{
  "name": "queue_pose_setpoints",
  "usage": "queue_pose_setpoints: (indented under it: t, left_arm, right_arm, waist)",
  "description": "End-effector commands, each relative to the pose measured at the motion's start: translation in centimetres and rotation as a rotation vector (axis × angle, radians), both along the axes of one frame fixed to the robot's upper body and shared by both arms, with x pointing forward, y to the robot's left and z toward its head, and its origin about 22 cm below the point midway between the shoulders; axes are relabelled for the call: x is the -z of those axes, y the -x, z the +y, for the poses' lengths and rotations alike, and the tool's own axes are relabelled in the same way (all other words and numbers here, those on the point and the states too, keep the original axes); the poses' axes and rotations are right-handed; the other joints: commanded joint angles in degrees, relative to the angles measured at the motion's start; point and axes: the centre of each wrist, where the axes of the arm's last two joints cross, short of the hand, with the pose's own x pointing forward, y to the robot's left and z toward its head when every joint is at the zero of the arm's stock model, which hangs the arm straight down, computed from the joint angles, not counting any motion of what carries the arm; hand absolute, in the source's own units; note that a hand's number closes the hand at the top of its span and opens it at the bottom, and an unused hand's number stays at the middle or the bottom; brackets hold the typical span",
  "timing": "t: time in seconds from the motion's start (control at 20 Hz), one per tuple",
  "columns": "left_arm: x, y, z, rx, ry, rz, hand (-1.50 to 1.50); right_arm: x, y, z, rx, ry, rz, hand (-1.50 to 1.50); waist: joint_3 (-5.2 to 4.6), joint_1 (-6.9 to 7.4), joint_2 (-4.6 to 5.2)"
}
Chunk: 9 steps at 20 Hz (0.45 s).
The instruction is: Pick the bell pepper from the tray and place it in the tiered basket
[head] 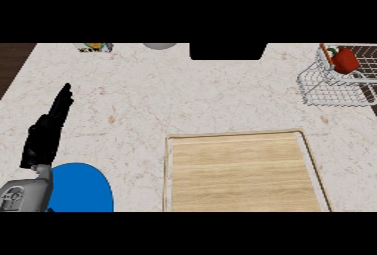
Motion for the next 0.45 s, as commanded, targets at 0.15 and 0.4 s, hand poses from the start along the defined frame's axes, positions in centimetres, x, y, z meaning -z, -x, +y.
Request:
queue_pose_setpoints:
  t: [0.15,0.4]
  left_arm:
    - [1.5,0.5,-0.4,-0.021,-0.01,0.003,0.0]
    - [0.1,-0.5,-0.3,-0.003,-0.004,-0.016,0.0]
  right_arm:
    - [-0.1,8.9,-7.7,-0.015,-0.092,0.011,-1.5]
    - [1.2,14.1,-10.7,-0.029,-0.138,-0.073,-1.5]
  waist:
    - [0.08,-0.52,0.15]
    - [0.2,-0.16,0.44]
